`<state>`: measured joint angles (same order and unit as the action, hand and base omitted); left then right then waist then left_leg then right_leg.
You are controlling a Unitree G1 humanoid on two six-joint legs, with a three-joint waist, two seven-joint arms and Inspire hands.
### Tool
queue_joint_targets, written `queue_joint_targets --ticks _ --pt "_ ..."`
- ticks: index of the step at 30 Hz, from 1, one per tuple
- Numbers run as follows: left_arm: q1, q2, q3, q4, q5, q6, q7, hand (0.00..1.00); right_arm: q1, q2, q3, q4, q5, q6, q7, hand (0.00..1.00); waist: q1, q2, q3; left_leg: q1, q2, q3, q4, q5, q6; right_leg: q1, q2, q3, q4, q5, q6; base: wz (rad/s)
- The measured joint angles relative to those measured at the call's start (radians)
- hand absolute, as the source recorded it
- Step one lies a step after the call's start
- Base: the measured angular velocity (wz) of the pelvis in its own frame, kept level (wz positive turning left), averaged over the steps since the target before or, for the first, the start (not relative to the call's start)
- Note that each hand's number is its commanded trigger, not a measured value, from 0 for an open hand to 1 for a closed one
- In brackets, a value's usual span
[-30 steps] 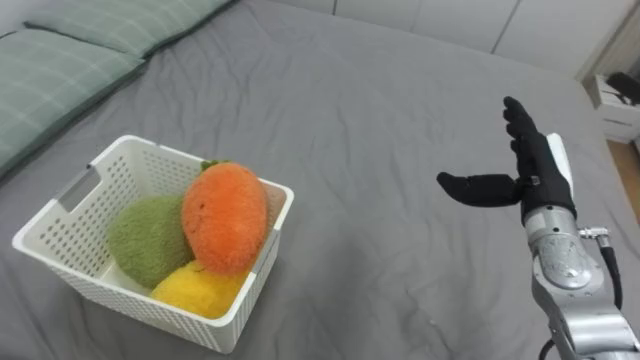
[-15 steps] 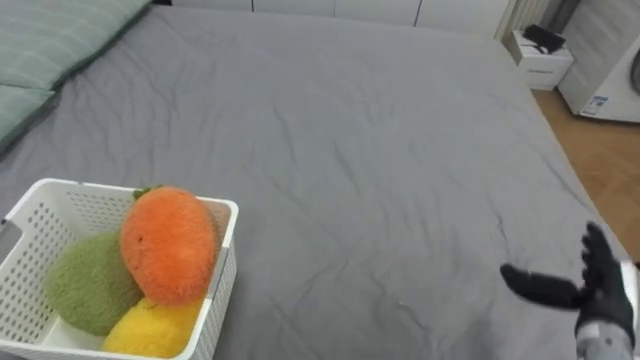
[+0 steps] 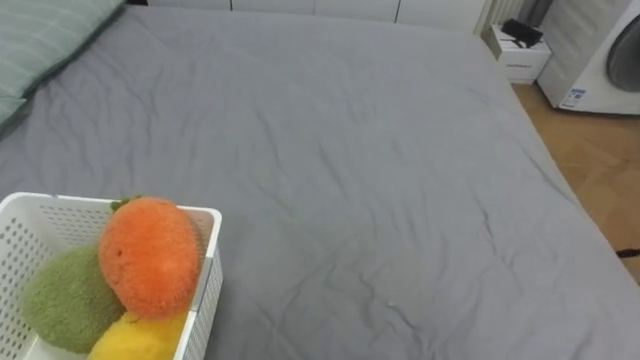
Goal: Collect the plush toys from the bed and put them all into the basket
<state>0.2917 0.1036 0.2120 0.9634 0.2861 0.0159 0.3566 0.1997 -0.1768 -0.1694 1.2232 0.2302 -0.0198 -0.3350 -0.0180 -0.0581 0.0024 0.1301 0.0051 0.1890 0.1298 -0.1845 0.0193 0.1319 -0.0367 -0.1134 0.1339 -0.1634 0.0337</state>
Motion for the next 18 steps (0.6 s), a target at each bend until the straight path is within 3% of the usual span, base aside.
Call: queue_joint_targets --ticks 6,11,13,18 --pt "0.014 -0.001 0.04 0.025 0.012 0.025 -0.035 0.0 0.016 0.009 -0.006 0.096 -0.002 0.052 0.122 0.0 -0.005 0.006 -0.0032 0.017 0.001 -0.003 0.0 -0.003 -0.002 0.013 0.0 0.001 0.001 -0.005 -0.002 0.0" --pt "0.015 -0.005 0.034 0.038 0.011 0.069 -0.035 0.0 0.018 0.014 0.062 0.117 -0.055 0.132 0.206 0.0 -0.004 0.016 -0.0083 0.02 0.002 -0.003 0.003 -0.004 -0.002 0.015 0.0 0.0 0.004 -0.006 -0.003 0.0" --pt "0.015 -0.009 0.016 0.038 0.011 0.084 -0.035 0.0 0.001 0.015 0.069 0.115 -0.164 0.166 0.224 0.0 -0.003 0.023 -0.0107 0.019 0.001 -0.004 0.005 -0.004 -0.002 0.014 0.0 0.001 0.006 -0.006 -0.003 0.0" --pt "0.01 -0.018 -0.016 0.038 0.012 0.098 -0.038 0.0 -0.068 0.014 0.093 0.103 -0.267 0.185 0.225 0.0 0.0 0.034 -0.0078 0.021 0.001 -0.007 0.004 -0.004 -0.001 0.02 -0.001 -0.003 0.005 -0.006 -0.003 0.01"
